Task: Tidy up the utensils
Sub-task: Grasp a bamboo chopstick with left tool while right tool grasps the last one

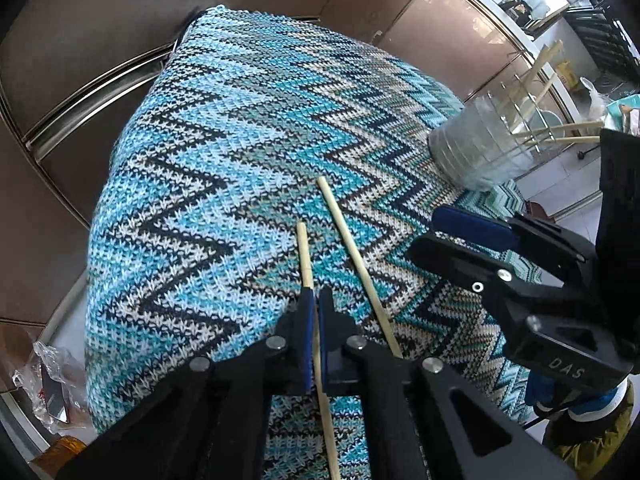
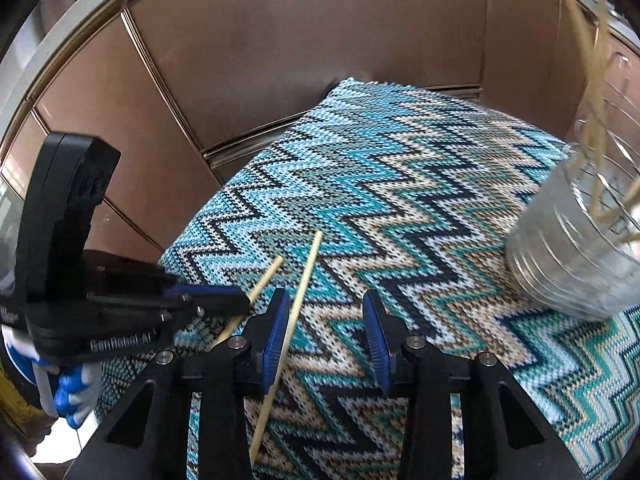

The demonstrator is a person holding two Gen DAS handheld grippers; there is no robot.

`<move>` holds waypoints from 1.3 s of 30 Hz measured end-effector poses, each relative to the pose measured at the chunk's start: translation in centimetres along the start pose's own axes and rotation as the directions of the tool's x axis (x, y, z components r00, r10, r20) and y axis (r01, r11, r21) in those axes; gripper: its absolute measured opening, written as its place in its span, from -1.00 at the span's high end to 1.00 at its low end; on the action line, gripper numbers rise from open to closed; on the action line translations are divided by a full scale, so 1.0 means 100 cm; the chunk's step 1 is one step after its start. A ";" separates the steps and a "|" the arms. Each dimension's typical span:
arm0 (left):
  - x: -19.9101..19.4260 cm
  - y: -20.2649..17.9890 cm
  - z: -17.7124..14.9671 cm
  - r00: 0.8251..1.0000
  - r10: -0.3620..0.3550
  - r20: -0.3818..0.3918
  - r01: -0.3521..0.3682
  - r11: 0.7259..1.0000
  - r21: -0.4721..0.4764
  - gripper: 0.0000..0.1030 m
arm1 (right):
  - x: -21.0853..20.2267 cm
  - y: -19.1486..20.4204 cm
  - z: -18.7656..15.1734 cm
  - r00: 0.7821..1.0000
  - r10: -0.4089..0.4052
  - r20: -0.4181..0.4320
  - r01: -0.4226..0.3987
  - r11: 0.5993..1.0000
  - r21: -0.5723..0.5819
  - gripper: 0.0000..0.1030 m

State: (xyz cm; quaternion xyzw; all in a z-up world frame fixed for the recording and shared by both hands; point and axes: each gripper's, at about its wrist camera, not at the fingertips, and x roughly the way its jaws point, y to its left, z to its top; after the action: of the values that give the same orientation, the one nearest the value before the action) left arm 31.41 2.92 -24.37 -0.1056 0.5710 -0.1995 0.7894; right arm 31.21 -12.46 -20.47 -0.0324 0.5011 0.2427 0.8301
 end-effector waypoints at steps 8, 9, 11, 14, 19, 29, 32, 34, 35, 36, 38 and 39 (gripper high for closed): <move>0.007 -0.006 0.000 0.999 0.030 -0.017 -0.030 0.999 0.036 0.91 | 0.003 -0.004 0.004 1.000 -0.010 -0.014 0.010 1.000 0.007 0.26; 0.007 -0.007 0.001 0.999 0.032 -0.017 -0.031 0.999 0.041 0.91 | 0.003 -0.005 0.004 1.000 -0.013 -0.016 0.013 1.000 0.006 0.26; 0.008 -0.009 0.001 0.999 0.042 -0.022 -0.041 0.998 0.051 0.90 | 0.005 -0.005 0.005 1.000 -0.007 -0.020 0.008 1.000 0.006 0.26; 0.008 -0.013 0.000 0.998 0.056 -0.024 -0.054 0.996 0.077 0.90 | 0.007 -0.003 0.007 1.000 0.005 -0.028 -0.005 1.000 0.001 0.26; 0.008 -0.013 -0.004 0.998 0.065 -0.017 -0.063 0.994 0.094 0.68 | 0.009 -0.002 0.009 1.000 0.009 -0.028 -0.009 1.000 -0.005 0.26; 0.001 -0.017 -0.005 0.998 0.062 0.002 -0.062 0.991 0.115 0.51 | 0.004 -0.009 0.006 1.000 0.002 -0.019 -0.002 1.000 0.002 0.26; 0.003 -0.020 -0.004 0.999 0.053 -0.010 -0.052 0.990 0.128 0.69 | 0.004 -0.008 0.006 1.000 0.005 -0.019 -0.005 1.000 0.000 0.26; 0.008 -0.023 -0.003 0.999 0.047 -0.024 -0.043 0.990 0.133 0.76 | 0.005 -0.007 0.007 1.000 0.009 -0.025 -0.009 1.000 -0.006 0.26; 0.010 -0.024 -0.003 0.998 0.050 -0.033 -0.045 0.989 0.140 0.79 | 0.006 -0.006 0.007 1.000 0.012 -0.029 -0.012 1.000 -0.009 0.26; 0.012 -0.024 -0.003 0.998 0.056 -0.043 -0.049 0.989 0.143 0.80 | 0.007 -0.005 0.007 0.999 0.015 -0.034 -0.015 1.000 -0.013 0.26; 0.017 -0.021 -0.002 0.997 0.053 -0.059 -0.045 0.990 0.134 0.87 | 0.009 -0.004 0.008 0.999 0.021 -0.046 -0.022 1.000 -0.021 0.27; 0.017 -0.019 -0.001 0.997 0.045 -0.064 -0.036 0.991 0.129 0.87 | 0.010 -0.003 0.009 0.998 0.023 -0.051 -0.024 0.999 -0.023 0.32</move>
State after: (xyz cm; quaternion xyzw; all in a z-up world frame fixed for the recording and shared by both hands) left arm 31.40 0.47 -25.07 -0.0367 0.5853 -0.2230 0.7787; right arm 32.43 -12.13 -20.95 -0.0424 0.5194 0.2574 0.8137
